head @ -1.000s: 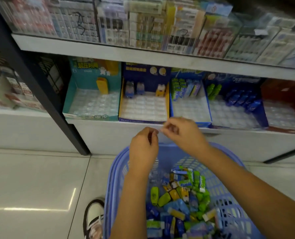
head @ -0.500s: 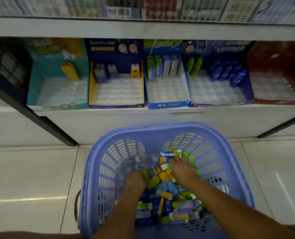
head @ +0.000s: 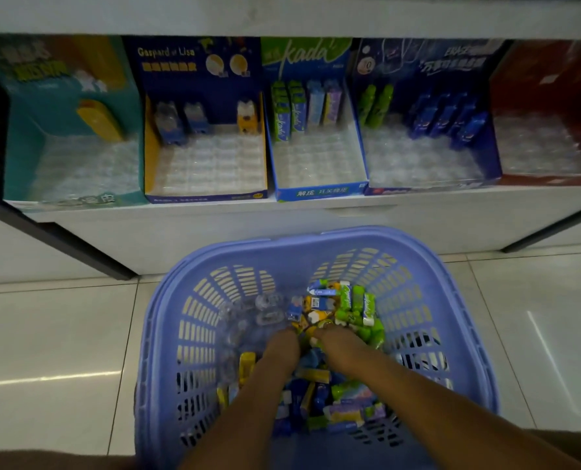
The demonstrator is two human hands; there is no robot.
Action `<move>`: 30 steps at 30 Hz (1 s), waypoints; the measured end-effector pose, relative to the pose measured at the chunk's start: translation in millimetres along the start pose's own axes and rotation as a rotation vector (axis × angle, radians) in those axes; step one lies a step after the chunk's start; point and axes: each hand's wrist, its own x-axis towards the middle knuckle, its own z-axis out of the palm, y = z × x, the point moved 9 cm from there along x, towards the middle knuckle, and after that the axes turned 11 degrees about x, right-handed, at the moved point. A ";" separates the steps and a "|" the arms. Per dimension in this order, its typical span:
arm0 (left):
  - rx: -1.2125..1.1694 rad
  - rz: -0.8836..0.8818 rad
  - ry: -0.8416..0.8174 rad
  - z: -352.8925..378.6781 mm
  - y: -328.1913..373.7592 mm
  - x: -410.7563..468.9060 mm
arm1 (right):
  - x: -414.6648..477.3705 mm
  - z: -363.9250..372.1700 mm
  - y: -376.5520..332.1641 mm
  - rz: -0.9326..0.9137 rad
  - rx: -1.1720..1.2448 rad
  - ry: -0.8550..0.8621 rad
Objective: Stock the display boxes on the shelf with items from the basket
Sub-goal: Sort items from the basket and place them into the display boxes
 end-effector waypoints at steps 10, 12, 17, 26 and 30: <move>-0.336 -0.079 -0.019 -37.8 -26.5 -44.4 | -13.5 -33.0 6.8 0.057 0.653 0.091; -0.569 -0.023 0.003 -59.5 -23.4 -52.9 | -27.7 -43.4 -0.5 0.038 1.029 -0.002; -1.221 0.195 -0.032 -123.9 1.2 -100.8 | -72.6 -101.7 -25.8 -0.146 1.338 -0.021; -1.547 0.465 0.243 -223.3 17.9 -177.4 | -150.6 -219.4 -40.2 -0.464 1.558 0.439; -1.598 0.490 0.340 -237.5 11.7 -191.9 | -172.7 -260.7 -48.8 -0.525 1.340 0.723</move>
